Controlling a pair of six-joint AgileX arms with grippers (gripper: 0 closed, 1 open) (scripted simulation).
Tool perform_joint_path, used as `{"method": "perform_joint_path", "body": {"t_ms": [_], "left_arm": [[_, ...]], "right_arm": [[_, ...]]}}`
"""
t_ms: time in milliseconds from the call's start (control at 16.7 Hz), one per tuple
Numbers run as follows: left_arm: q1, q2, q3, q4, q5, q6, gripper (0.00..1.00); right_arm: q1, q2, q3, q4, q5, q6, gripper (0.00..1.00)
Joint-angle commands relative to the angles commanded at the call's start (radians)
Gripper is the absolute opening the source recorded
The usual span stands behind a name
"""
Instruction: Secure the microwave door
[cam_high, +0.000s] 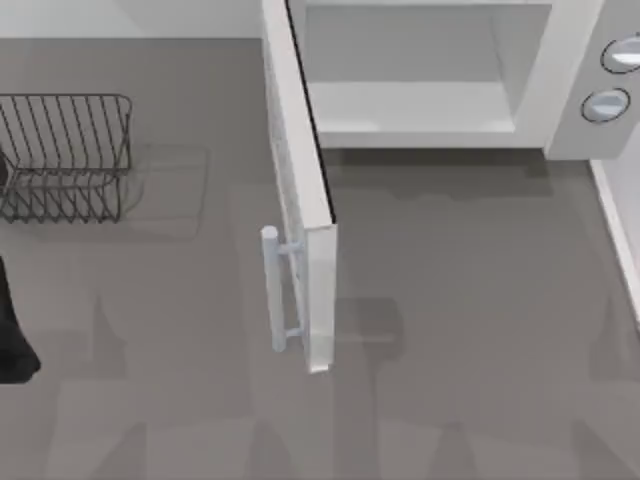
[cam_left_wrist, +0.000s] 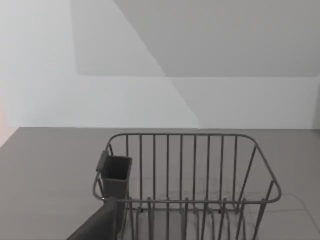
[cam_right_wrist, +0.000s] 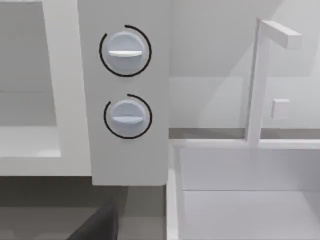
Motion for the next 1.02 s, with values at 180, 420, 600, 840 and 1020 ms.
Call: {"method": "perform_joint_path", "body": {"t_ms": [180,420,600,840,1020], "left_arm": [[-0.002,0.008,0.009,-0.007,0.002,0.004,1.00],[-0.030,0.119,0.136,-0.100,0.028,0.066,1.00],[-0.067,0.275,0.313,-0.230,0.066,0.152,1.00],[-0.130,0.555,0.627,-0.462,0.134,0.302,1.00],[-0.182,0.796,0.897,-0.660,0.193,0.430,1.00]], "right_arm": [[0.000,0.000,0.000,0.000,0.000,0.000,1.00],[0.000,0.000,0.000,0.000,0.000,0.000,1.00],[0.000,0.000,0.000,0.000,0.000,0.000,1.00],[0.000,0.000,0.000,0.000,0.000,0.000,1.00],[0.000,0.000,0.000,0.000,0.000,0.000,1.00]]}}
